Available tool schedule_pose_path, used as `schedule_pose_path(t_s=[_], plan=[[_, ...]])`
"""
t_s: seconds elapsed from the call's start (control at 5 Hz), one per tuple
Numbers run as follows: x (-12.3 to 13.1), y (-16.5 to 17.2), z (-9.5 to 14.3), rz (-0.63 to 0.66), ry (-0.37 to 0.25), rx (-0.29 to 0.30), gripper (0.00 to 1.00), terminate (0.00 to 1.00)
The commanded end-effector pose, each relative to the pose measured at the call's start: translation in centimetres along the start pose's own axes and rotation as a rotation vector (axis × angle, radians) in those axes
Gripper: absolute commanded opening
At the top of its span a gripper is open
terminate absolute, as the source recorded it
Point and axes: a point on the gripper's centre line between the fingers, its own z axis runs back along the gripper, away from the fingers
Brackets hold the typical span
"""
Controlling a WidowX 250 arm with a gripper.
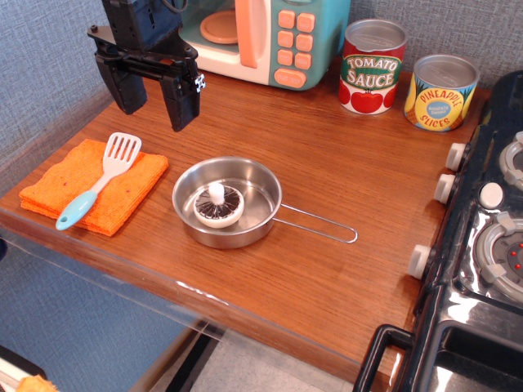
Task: Place the spatula in front of the canned goods.
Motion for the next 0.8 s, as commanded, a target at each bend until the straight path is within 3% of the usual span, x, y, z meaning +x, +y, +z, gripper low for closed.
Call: schedule_pose_path(t_s=[0.0,0.6], plan=[[0.0,0.0,0.0,0.0,0.0,0.0,1.0,0.0],[-6.0,6.3,-2.9,0.139,0.066,0.166,1.0,0.0]])
